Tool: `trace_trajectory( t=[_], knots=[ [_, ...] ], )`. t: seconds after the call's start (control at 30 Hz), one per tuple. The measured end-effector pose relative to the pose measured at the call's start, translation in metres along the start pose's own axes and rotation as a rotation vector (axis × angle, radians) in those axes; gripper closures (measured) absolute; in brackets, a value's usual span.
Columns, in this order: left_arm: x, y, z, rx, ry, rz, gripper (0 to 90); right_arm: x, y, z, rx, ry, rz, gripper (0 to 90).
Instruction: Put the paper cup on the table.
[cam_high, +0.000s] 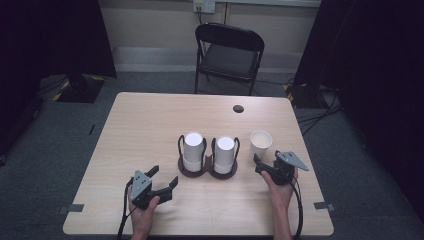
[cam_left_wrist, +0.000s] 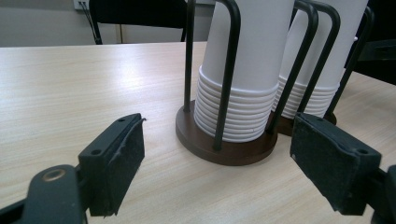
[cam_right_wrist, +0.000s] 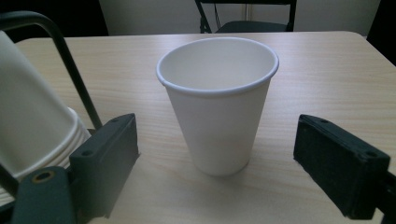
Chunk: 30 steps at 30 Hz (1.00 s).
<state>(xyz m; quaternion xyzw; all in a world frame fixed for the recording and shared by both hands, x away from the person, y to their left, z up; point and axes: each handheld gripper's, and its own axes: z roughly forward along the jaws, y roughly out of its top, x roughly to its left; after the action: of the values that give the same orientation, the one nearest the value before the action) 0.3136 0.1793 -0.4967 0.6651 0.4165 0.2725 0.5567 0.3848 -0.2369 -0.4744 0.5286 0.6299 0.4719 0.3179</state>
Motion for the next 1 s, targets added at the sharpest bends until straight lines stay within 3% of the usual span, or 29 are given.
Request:
trace_trajectory(
  t=[0.4, 0.47, 0.8, 1.0],
  knots=[
    [0.000, 0.000, -0.001, 0.007, -0.015, -0.032, 17.9, 0.022, -0.008, -0.028, -0.087, 0.016, -0.027, 13.9],
    [0.001, 0.000, -0.001, 0.011, -0.015, -0.036, 17.9, 0.026, -0.010, -0.031, -0.104, 0.007, -0.056, 13.9],
    [-0.003, -0.001, -0.003, -0.012, 0.021, -0.006, 17.8, 0.057, -0.022, -0.047, -0.175, 0.045, -0.104, 14.0],
    [-0.003, -0.001, -0.002, -0.007, 0.032, -0.026, 17.9, 0.073, -0.032, -0.055, -0.210, 0.068, -0.126, 14.4]
  ],
)
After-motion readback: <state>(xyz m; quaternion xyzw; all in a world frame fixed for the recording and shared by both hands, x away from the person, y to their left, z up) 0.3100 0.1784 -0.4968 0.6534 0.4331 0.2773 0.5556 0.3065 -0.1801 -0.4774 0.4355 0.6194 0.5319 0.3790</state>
